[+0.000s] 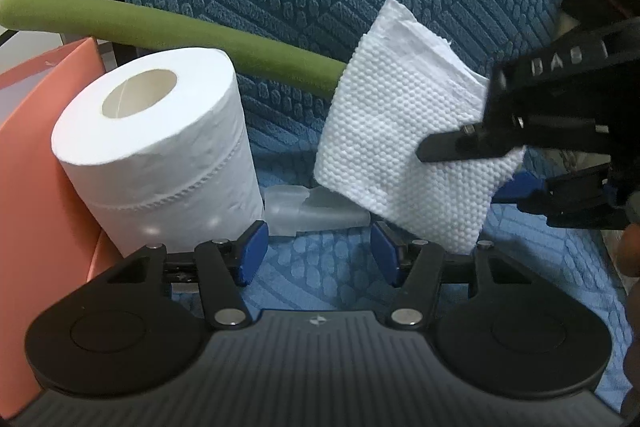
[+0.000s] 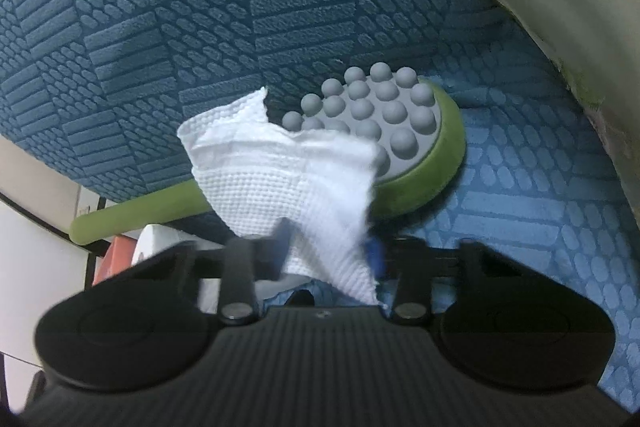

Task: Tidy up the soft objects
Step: 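Reach the white towel with the right tool and close on it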

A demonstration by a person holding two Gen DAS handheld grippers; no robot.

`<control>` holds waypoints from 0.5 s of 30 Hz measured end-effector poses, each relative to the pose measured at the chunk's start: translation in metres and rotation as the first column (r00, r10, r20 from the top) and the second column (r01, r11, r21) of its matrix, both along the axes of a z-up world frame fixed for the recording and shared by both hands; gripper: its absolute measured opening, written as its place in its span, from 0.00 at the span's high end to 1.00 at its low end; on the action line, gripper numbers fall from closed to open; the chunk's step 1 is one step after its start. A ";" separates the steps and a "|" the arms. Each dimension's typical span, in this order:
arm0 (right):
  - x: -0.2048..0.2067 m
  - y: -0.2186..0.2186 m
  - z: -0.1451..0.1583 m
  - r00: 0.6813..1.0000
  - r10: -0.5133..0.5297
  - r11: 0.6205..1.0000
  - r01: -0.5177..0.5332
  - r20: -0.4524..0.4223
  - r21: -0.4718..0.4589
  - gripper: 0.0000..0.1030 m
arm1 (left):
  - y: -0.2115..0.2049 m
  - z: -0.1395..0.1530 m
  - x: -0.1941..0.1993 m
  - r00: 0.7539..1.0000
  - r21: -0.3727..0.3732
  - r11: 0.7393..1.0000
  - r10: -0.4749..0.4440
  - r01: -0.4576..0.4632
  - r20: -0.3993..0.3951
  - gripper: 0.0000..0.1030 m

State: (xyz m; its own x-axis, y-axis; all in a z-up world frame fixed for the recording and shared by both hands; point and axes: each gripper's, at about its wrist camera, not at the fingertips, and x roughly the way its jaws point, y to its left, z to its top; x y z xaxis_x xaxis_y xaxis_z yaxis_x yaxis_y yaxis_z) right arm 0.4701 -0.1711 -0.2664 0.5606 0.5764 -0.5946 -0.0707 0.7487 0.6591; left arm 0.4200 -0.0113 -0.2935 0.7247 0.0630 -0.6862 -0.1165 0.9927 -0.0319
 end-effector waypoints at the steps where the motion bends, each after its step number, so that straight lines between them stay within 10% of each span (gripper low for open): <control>1: 0.000 -0.001 0.002 1.000 0.000 1.000 0.000 0.001 -0.001 0.79 | 0.000 -0.001 0.001 1.000 -0.002 1.000 0.003 -0.003 0.002 0.38; 15: -0.013 -0.033 0.040 0.989 -0.097 0.992 0.105 0.113 -0.064 0.93 | -0.006 0.018 0.001 0.995 -0.077 0.992 -0.096 0.097 0.015 0.38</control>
